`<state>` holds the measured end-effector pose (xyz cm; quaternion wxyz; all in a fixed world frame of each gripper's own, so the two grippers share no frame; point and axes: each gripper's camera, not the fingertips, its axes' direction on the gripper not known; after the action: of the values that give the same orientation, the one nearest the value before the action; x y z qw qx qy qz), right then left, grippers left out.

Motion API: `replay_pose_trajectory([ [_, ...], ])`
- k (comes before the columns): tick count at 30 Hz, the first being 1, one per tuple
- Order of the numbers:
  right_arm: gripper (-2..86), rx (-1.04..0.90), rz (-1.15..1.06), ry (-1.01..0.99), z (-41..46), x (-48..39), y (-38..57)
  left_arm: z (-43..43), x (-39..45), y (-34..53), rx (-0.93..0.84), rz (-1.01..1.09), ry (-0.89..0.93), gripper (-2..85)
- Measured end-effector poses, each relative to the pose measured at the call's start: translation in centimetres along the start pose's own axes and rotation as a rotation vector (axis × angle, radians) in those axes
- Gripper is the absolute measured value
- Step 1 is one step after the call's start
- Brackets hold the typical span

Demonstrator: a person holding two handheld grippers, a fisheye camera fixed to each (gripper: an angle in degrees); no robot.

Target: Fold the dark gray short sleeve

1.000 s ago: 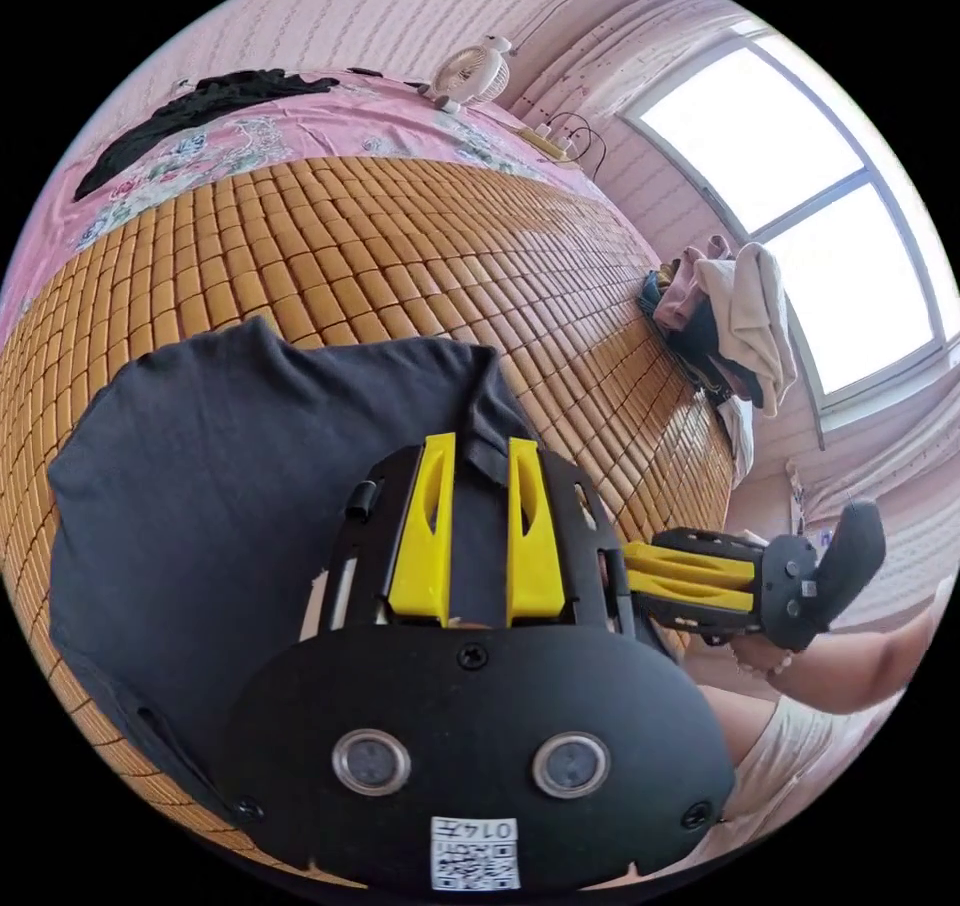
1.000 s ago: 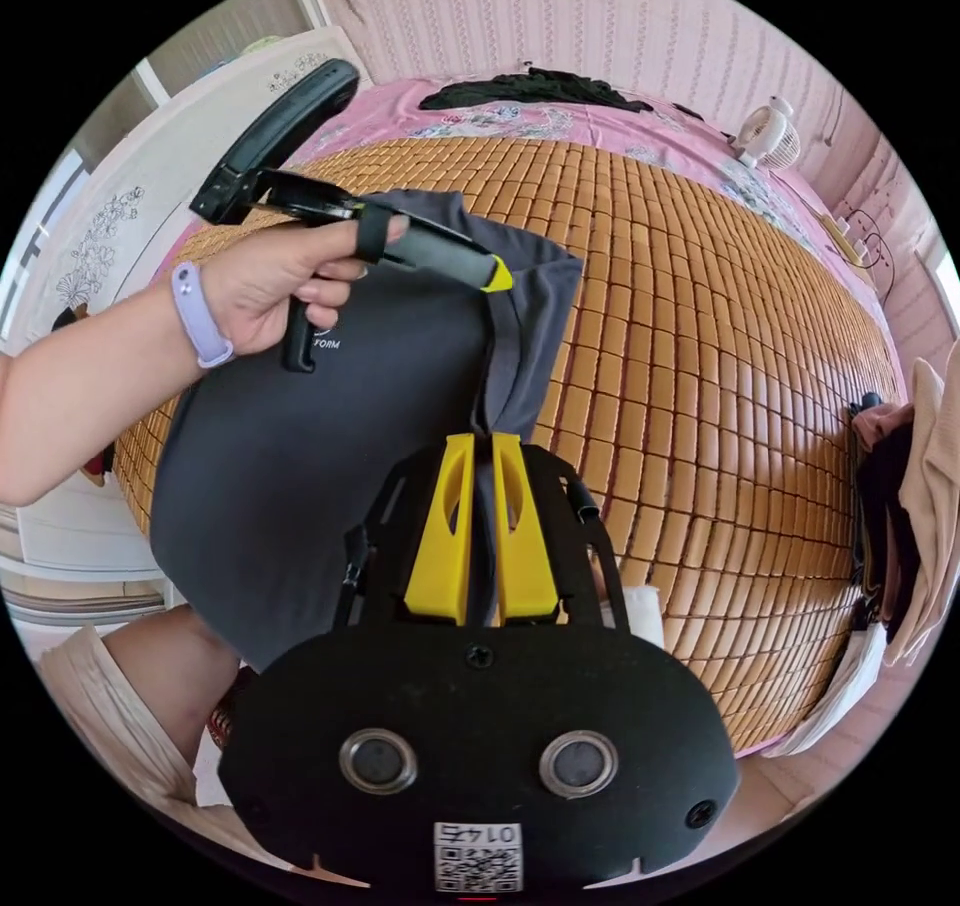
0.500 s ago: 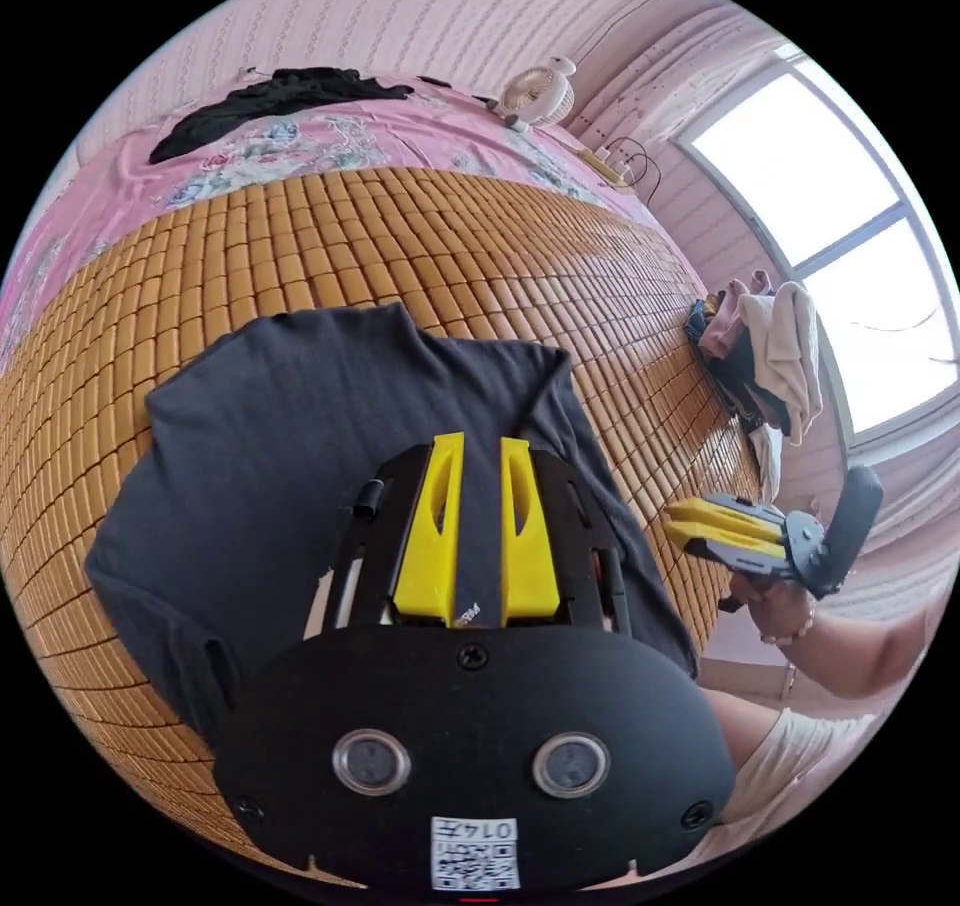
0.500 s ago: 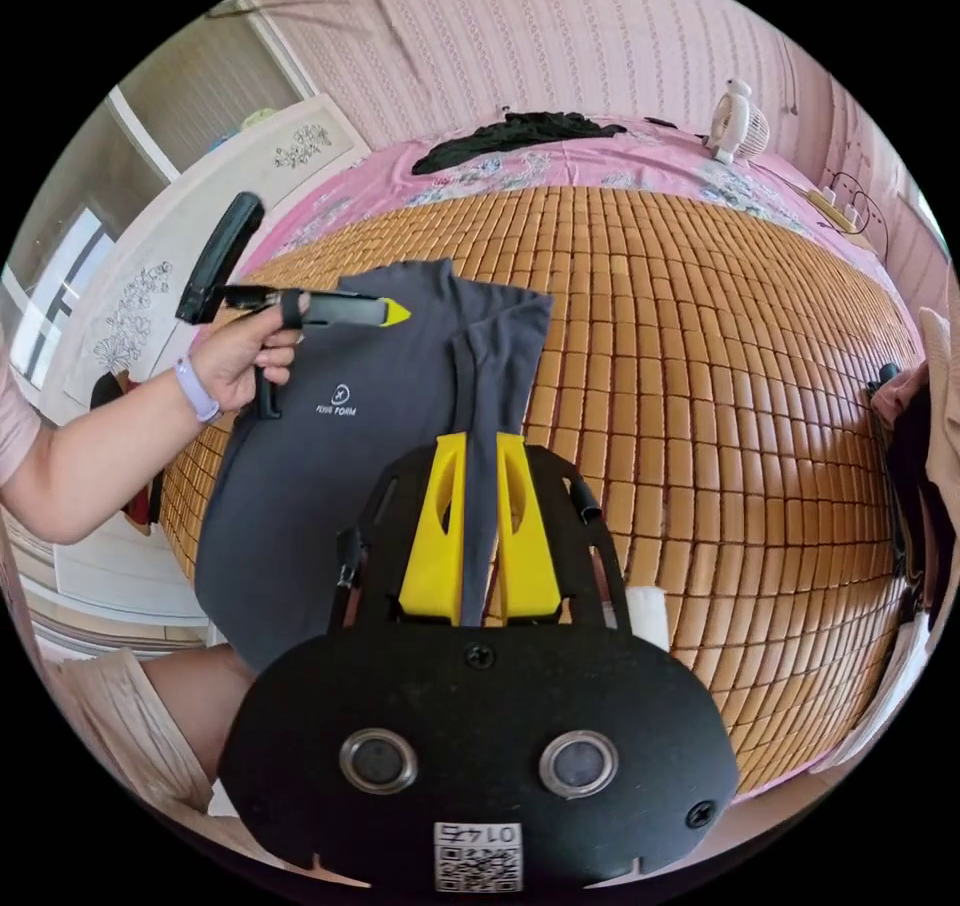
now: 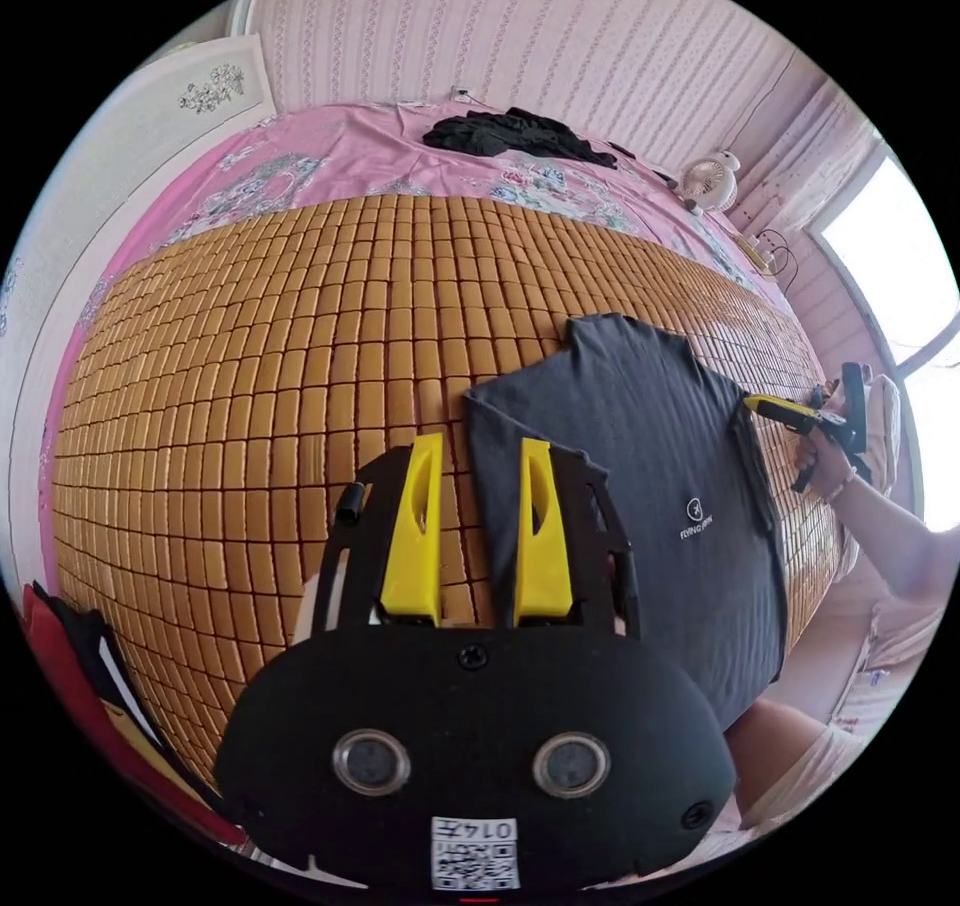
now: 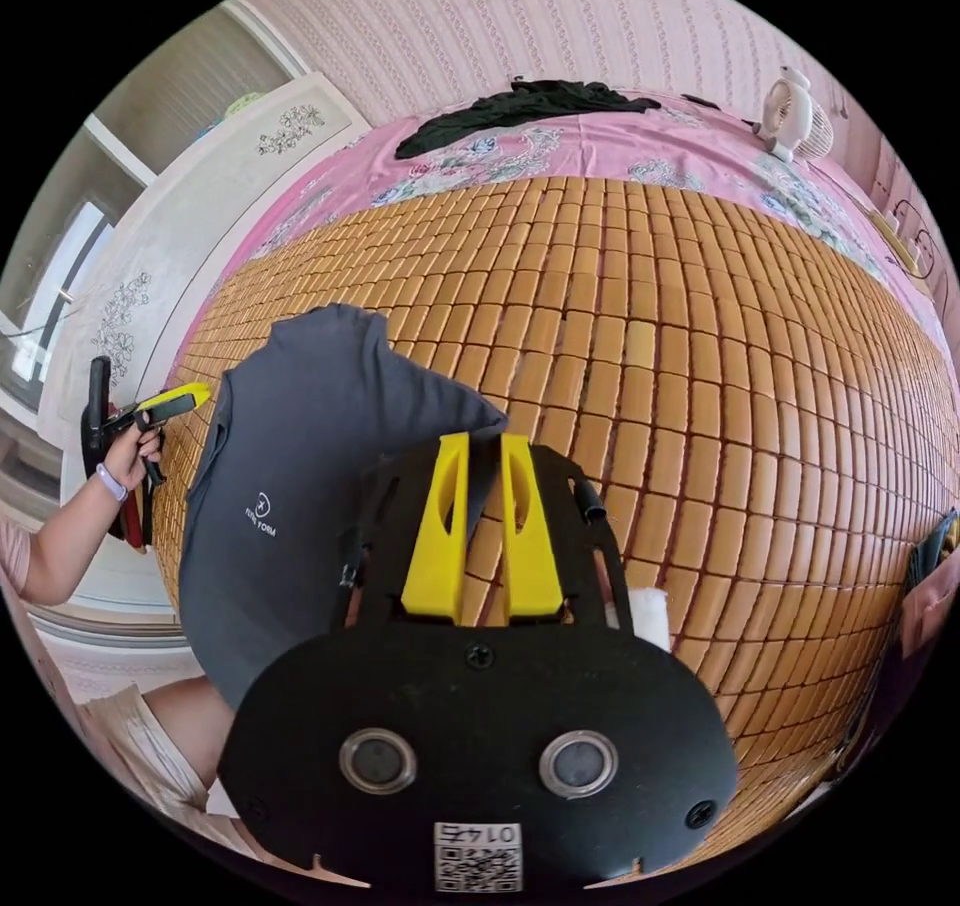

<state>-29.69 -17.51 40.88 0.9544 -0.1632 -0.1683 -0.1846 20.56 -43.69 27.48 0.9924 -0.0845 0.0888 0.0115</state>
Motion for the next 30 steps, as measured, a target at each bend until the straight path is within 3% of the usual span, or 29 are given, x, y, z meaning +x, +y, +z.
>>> replay_pose_trajectory([
  [7, 1.3, -0.054, 0.011, -0.013, -0.7, 1.6, -3.3, 1.4, -3.0, 0.3, -0.047, 0.015, 0.105, 0.5],
  [20, 0.8, 0.122, 0.049, 0.035, -5.6, 4.0, -10.8, -2.9, -4.7, -5.2, 0.203, 0.064, 0.15, -1.0],
  [25, 0.8, 0.167, 0.009, -0.137, -10.2, 2.2, -5.6, -7.4, -5.8, -1.4, 0.236, 0.117, 0.256, -1.0],
  [30, 0.9, 0.2, 0.043, -0.251, -13.2, -2.1, 6.3, -11.6, -6.7, 10.6, 0.117, 0.12, 0.443, -1.0],
])
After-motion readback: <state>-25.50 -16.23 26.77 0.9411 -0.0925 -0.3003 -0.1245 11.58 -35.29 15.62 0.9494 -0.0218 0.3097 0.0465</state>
